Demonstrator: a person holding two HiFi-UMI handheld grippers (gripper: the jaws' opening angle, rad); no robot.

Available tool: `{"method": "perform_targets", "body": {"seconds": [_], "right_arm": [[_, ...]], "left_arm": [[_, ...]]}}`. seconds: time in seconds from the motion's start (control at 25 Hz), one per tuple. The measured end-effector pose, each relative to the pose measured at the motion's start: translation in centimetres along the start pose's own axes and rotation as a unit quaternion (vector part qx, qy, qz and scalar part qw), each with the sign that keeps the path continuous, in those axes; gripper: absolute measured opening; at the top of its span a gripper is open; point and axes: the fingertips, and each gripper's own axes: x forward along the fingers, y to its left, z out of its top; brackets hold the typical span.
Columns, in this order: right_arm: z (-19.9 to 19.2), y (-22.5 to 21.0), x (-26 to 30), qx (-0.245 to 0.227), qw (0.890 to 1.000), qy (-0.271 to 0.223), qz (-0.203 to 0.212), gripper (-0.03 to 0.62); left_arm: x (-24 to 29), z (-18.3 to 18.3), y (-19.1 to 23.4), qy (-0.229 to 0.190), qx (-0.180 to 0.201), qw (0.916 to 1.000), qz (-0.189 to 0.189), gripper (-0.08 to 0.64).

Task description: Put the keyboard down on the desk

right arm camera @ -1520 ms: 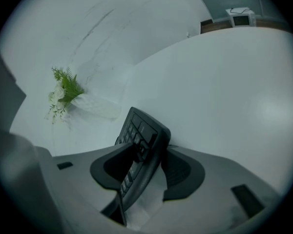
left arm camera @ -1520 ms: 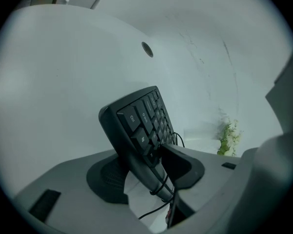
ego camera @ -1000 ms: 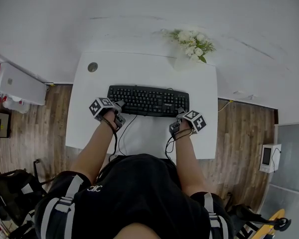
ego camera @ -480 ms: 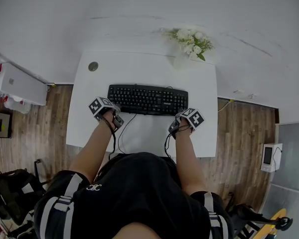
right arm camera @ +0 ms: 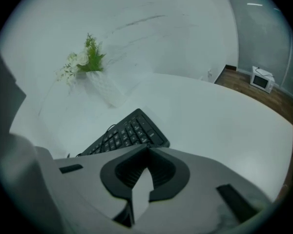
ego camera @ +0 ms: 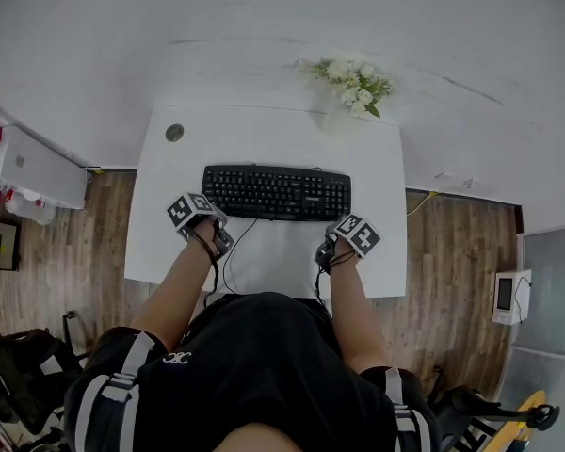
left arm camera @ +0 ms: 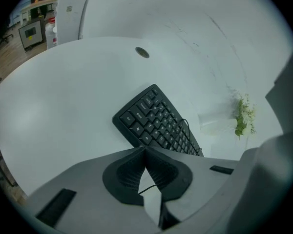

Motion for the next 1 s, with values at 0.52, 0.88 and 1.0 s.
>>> {"method": "perform_targets", "body": {"seconds": [0.52, 0.88, 1.0], "right_arm": [[1.1, 12.1, -8.4, -0.234, 0.947, -0.152, 0.159, 0.005], [1.1, 17.5, -16.5, -0.307, 0.883, -0.298, 0.195, 0.002], [0.6, 19.4, -19.8, -0.322, 0.856, -0.341, 0.217, 0.002]], "left_arm": [[-7.4, 1.7, -6.9, -0.167, 0.256, 0.9472, -0.097, 0.002], [-16.6, 1.5, -12.2, -0.331, 0.473, 0.8095, -0.104, 0.002], [-19.8, 0.6, -13.9, -0.369, 0.507, 0.7681, -0.127, 0.002]]}}
